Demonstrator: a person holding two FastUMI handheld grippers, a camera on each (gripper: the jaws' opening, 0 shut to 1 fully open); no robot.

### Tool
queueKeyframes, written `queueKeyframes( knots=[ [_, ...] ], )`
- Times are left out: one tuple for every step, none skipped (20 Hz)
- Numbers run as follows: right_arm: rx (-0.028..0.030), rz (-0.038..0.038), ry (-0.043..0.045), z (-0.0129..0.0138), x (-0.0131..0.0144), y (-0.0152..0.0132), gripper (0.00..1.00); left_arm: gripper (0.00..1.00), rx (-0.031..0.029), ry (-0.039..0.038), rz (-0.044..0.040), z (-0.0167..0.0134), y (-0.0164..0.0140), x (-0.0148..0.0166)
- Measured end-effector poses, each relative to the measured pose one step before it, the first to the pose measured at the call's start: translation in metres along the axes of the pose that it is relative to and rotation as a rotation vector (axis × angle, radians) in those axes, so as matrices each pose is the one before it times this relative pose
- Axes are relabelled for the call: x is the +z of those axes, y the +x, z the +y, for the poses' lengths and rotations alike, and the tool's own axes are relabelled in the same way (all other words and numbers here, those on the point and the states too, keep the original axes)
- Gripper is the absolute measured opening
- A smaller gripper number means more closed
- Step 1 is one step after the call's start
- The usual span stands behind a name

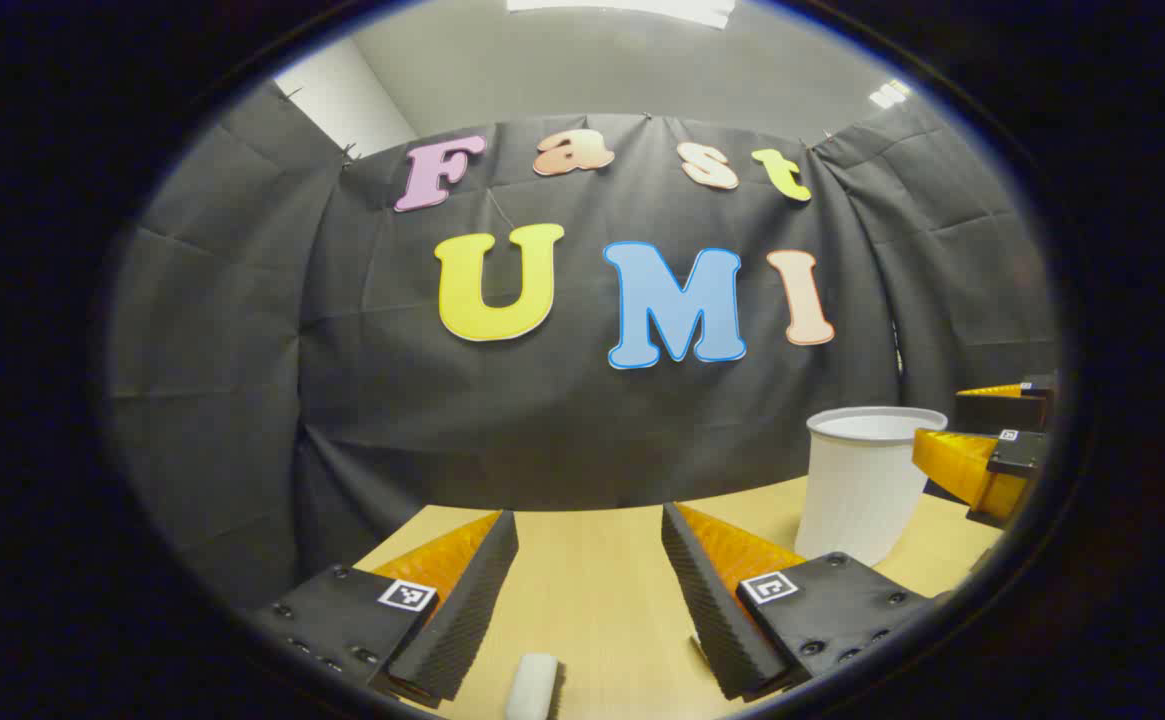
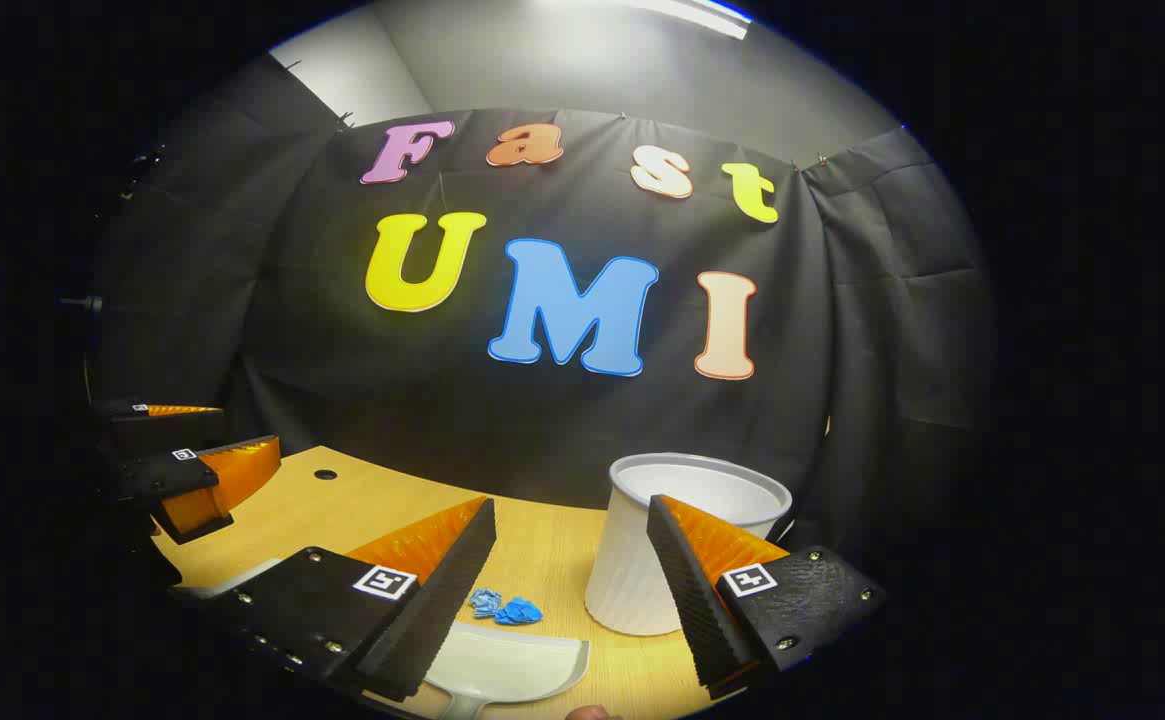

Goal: Pick up the small broom and dustpan from the desktop, sweep the trash into the dustpan with the broom, and then empty the trash into the garbage bin.

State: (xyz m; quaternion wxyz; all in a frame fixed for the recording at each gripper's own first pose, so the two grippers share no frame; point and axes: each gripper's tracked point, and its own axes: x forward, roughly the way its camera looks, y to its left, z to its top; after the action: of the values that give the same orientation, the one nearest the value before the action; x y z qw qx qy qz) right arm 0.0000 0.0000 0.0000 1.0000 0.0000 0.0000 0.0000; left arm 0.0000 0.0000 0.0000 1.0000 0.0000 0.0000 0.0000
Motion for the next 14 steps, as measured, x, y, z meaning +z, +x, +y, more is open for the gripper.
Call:
queueKeyframes(
  knots=[
    [-0.00958,0.00381,0.00721,0.00070,-0.00150,-0.00055,0.96,0.99,-0.00603,0.00545,-0.00170,0.00000,0.00315,0.00027],
    [-0.00697,0.01107,0.00496,0.00119,-0.00464,0.00080,0.96,0.99,-0.00860,0.00778,0.00331,0.00091,0.00233,-0.00103],
    [-0.00544,0.01171,0.00307,0.00083,-0.00240,0.00126,0.96,0.99,-0.00796,0.00627,0.00374,0.00107,0.00284,-0.00160],
    [-0.00245,0.00711,0.00477,0.00162,-0.00153,0.00105,0.96,0.99,-0.00506,0.00367,0.00251,0.00207,0.00201,-0.00120],
    [-0.00229,-0.00085,0.00669,0.00151,0.00076,0.00039,0.96,0.95,-0.00143,0.00225,0.00350,0.00084,0.00053,-0.00060],
    [-0.00156,-0.00029,0.00510,0.00172,0.00035,-0.00081,0.95,0.95,-0.00288,-0.00173,-0.00004,0.00112,0.00135,-0.00018],
    [-0.00117,0.00269,0.00357,0.00125,0.00013,0.00083,0.96,0.95,-0.00202,-0.00478,0.00056,0.00083,-0.00023,-0.00123],
    [0.00039,0.00535,0.00451,0.00115,-0.00120,0.00045,0.96,0.95,-0.00428,-0.00510,0.00502,0.00032,0.00093,-0.00261],
    [0.00381,0.00631,0.00296,0.00308,-0.00019,0.00088,0.96,0.95,-0.00617,-0.00311,0.00447,-0.00004,0.00013,-0.00263],
    [0.00296,0.00427,-0.00104,0.00230,-0.00144,-0.00010,0.96,0.99,-0.00474,0.00182,0.00197,-0.00008,-0.00018,-0.00153],
    [0.00265,0.00551,-0.00406,0.00178,-0.00112,-0.00012,0.96,0.99,-0.00509,0.00566,0.00318,0.00063,0.00024,-0.00030],
    [0.00171,0.00701,-0.00648,0.00221,-0.00265,-0.00062,0.96,0.99,-0.00270,0.00614,0.00166,0.00035,-0.00030,-0.00189],
    [-0.00071,0.00752,-0.00680,0.00065,-0.00170,-0.00065,0.96,0.95,-0.00512,0.00160,0.00130,0.00047,-0.00052,-0.00192],
    [-0.00312,0.00475,-0.00521,-0.00027,-0.00126,-0.00013,0.96,0.99,-0.00508,-0.00265,0.00293,-0.00043,0.00070,-0.00120]
  ],
)
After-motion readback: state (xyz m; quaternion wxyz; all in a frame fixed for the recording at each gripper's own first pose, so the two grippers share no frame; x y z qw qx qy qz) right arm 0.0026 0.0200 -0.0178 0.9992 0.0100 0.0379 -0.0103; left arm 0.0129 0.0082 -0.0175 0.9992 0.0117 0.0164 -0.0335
